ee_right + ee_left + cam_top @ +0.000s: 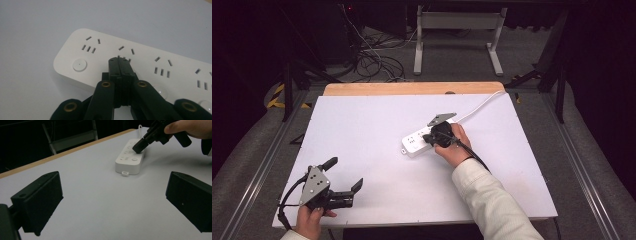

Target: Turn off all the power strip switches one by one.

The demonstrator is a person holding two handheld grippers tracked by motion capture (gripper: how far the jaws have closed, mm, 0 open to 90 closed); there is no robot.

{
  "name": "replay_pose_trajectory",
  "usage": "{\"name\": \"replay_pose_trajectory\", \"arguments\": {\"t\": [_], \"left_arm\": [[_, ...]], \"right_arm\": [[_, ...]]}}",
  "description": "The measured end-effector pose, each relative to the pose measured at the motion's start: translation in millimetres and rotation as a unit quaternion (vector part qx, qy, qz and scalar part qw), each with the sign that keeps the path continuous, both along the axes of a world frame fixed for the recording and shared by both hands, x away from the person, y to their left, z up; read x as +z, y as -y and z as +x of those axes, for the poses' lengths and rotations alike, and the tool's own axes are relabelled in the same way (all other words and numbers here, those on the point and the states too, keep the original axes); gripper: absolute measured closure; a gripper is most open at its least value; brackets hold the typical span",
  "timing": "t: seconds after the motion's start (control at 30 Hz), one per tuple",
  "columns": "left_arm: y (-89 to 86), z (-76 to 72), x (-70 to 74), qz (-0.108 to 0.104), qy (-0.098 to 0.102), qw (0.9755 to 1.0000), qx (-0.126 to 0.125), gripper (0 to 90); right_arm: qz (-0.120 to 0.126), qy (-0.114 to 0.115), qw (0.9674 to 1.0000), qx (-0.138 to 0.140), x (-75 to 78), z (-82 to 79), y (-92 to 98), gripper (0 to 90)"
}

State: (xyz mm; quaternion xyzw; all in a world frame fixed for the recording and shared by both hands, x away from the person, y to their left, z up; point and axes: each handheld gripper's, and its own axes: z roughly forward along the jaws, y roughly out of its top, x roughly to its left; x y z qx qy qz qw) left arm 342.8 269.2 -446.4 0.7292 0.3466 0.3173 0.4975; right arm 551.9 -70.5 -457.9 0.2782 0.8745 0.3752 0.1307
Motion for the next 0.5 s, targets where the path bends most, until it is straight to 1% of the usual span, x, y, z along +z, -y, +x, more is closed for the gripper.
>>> {"name": "replay_pose_trajectory", "arguments": {"t": [0.07,0.17,0.33,0.5], "left_arm": [[0.2,-0.1,0.0,0.0,0.0,1.0,0.0,1.7],[0.0,-0.1,0.3,0.004,0.001,1.0,-0.002,1.7],[0.6,-0.1,0.1,0.002,0.001,1.0,-0.001,1.7],[1.2,-0.4,0.1,0.002,0.001,1.0,-0.001,1.7]], "right_arm": [[-0.002,0.002,1.0,-0.001,0.0,-0.1,0.2,90.0],[0.003,-0.001,1.0,0.0,-0.5,0.4,0.5,90.0],[-0.006,0.007,1.0,0.002,-0.1,-0.9,-0.8,90.0],[-0.006,0.005,1.0,-0.002,0.0,-1.5,-1.5,90.0]]}}
